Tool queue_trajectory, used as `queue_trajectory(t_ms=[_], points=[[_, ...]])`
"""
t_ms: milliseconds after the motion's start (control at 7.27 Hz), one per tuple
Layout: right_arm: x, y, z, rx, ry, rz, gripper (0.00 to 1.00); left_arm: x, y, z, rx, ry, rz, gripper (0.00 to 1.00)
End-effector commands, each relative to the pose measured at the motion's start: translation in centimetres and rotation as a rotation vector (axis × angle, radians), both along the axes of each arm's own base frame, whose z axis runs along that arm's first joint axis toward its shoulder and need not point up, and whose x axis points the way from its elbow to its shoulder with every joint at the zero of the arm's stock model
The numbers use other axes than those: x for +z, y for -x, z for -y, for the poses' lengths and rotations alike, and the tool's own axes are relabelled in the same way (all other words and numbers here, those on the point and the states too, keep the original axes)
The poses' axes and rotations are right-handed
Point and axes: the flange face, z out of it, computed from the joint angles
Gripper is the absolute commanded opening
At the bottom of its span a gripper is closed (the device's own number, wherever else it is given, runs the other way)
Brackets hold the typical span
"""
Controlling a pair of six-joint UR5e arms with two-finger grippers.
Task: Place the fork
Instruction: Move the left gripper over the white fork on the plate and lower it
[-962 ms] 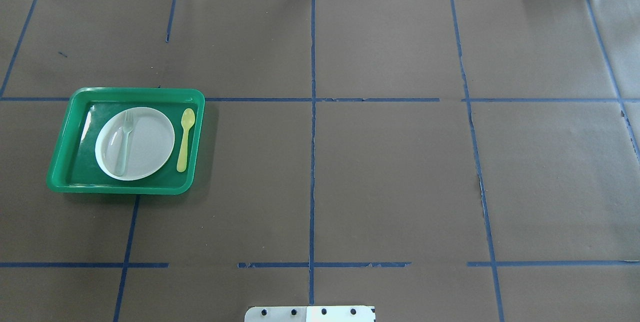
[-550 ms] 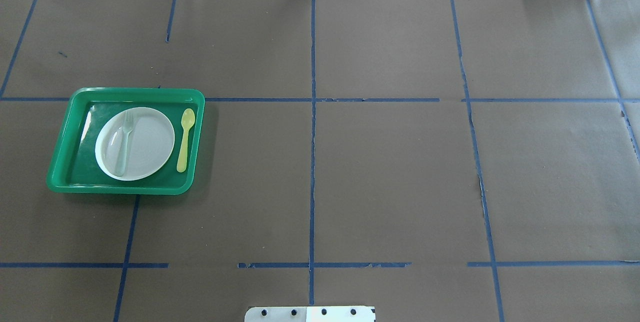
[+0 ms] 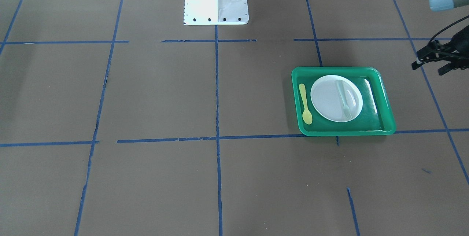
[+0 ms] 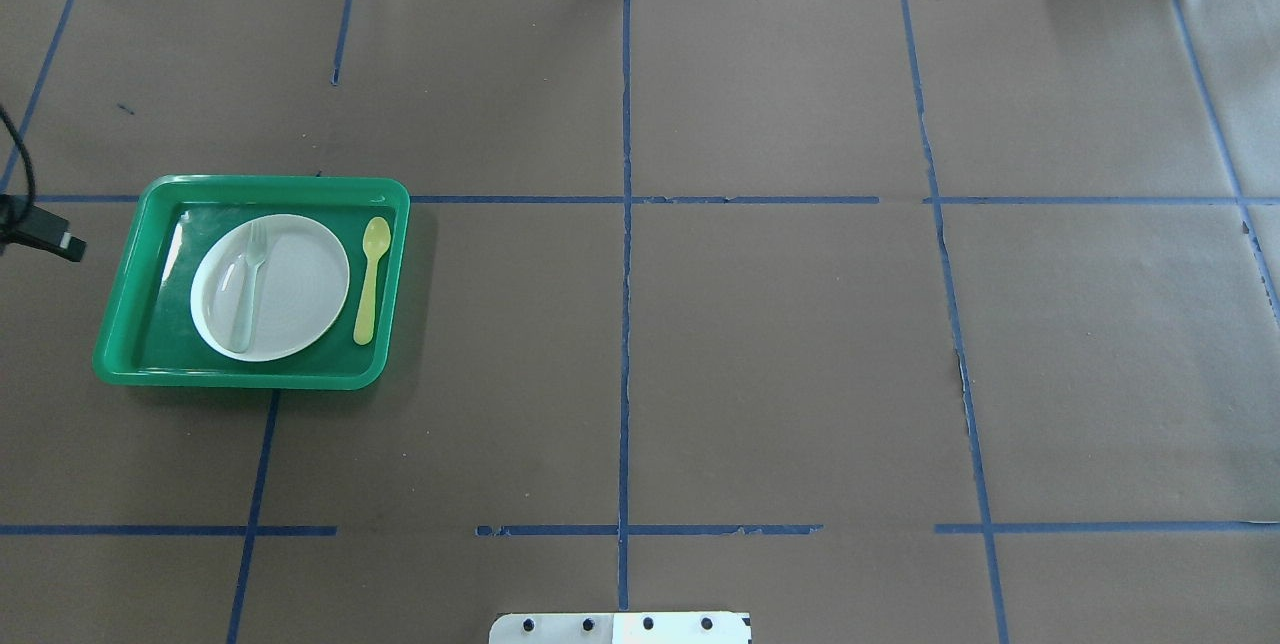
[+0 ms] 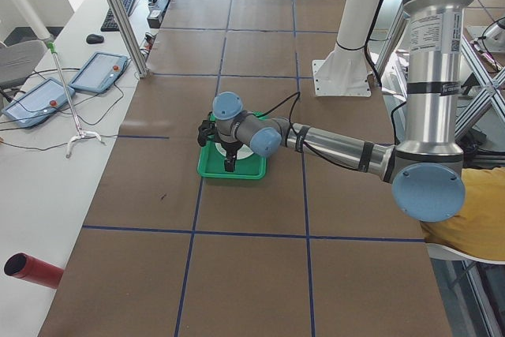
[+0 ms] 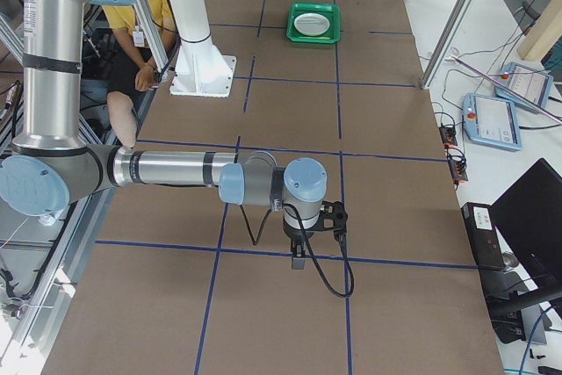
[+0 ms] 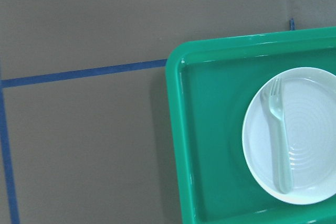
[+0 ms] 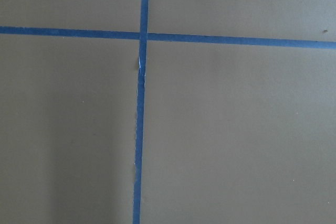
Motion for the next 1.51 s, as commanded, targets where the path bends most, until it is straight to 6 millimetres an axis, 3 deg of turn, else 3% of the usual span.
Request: queue_trajectory(t_ms=[0, 138, 275, 962, 1375], points=[[0.0, 0.0, 0.0, 0.000, 0.000, 0.000, 1.00, -1.8, -9.2, -0.1, -0.036, 0.061, -0.011, 0.99], [0.0, 0.0, 0.0, 0.000, 0.000, 0.000, 1.00, -3.3, -11.8, 0.8, -0.053, 0.103, -0.024, 0.98], [0.0, 0.0, 0.0, 0.000, 0.000, 0.000, 1.00, -3.2, -13.2, 1.1, -0.051, 0.112, -0.013, 0.96], [0.0, 0.0, 0.0, 0.000, 0.000, 0.000, 1.00, -2.5, -16.1, 2.6, -0.055, 0.102, 0.025, 0.83], [0.0, 0.0, 0.0, 0.000, 0.000, 0.000, 1.00, -1.7, -16.1, 2.3, -0.052, 0.112, 0.035, 0.74]])
